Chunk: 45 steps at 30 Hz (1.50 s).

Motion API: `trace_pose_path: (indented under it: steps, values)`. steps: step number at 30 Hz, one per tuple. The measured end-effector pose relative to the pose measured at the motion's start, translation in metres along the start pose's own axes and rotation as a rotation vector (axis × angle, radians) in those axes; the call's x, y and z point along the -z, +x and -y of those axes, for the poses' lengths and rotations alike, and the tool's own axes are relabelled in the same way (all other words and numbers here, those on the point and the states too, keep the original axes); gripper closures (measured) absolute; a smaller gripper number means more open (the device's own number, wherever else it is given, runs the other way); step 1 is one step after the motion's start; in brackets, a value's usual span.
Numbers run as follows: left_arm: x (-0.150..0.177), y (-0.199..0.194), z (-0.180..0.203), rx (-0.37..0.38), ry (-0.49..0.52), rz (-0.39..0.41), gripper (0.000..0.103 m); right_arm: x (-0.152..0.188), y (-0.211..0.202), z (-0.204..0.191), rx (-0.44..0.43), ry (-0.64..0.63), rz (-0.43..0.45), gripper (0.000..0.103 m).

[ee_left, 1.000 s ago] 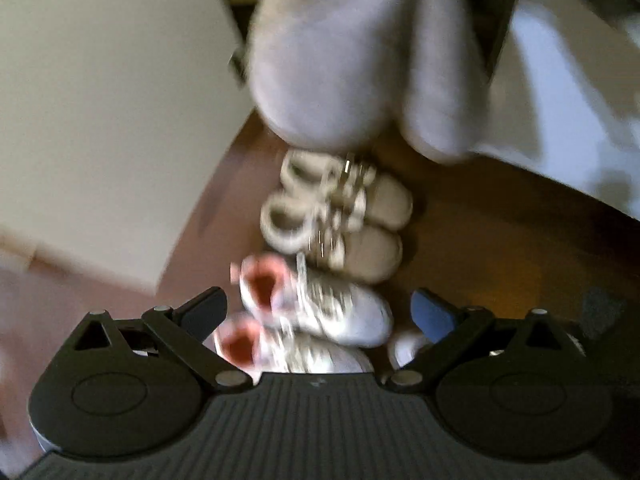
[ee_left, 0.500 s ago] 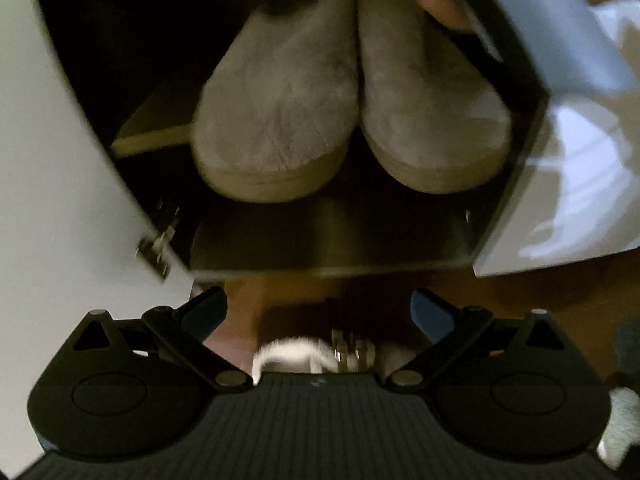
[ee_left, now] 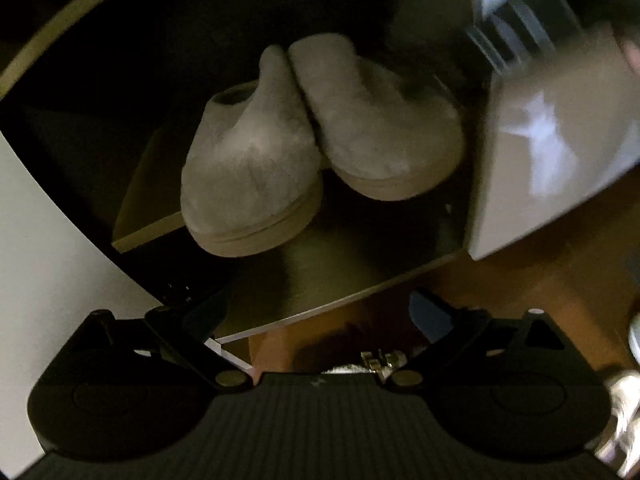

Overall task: Organize scattered shoes
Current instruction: 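Lower the grey slippers onto the shelf below the monkey slippers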

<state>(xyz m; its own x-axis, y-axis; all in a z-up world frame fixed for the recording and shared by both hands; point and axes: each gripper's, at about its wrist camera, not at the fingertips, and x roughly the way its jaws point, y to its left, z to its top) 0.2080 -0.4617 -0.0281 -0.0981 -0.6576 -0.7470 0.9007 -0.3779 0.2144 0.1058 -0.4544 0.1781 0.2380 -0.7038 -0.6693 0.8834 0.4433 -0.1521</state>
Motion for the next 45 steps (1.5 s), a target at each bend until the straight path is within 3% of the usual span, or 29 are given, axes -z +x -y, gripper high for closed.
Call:
trace_pose_path:
  steps: [4, 6, 10, 12, 26, 37, 40, 41, 45]
  values:
    - [-0.005, 0.000, -0.006, 0.052, 0.049, 0.006, 0.024, 0.008, 0.026, -0.008, -0.042, 0.072, -0.138, 0.100]
    - [-0.010, 0.007, -0.010, 0.079, 0.064, 0.001, 0.033, 0.008, 0.041, -0.012, -0.042, 0.103, -0.159, 0.101]
    - [-0.027, 0.024, -0.021, 0.122, 0.079, -0.016, 0.039, 0.024, 0.037, -0.005, -0.001, 0.169, -0.163, 0.103]
    - [-0.034, 0.029, -0.025, 0.139, 0.070, -0.019, 0.042, 0.013, 0.068, 0.003, 0.018, 0.184, -0.160, 0.103]
    - [-0.061, 0.061, -0.033, 0.123, 0.043, 0.013, 0.042, -0.004, 0.119, 0.007, 0.084, 0.199, -0.112, 0.103]
    - [-0.052, 0.036, -0.031, 0.115, -0.001, 0.066, 0.039, 0.010, 0.105, -0.001, 0.093, 0.192, -0.088, 0.102]
    - [-0.046, 0.017, -0.035, 0.115, -0.098, 0.052, 0.036, 0.021, 0.081, -0.007, 0.092, 0.199, -0.056, 0.099]
    - [-0.043, 0.008, -0.035, 0.103, -0.153, 0.028, 0.027, 0.027, 0.073, -0.009, 0.096, 0.201, -0.040, 0.099]
    - [-0.028, -0.027, -0.027, 0.050, -0.284, -0.086, 0.026, 0.047, 0.027, -0.010, 0.151, 0.258, -0.046, 0.086]
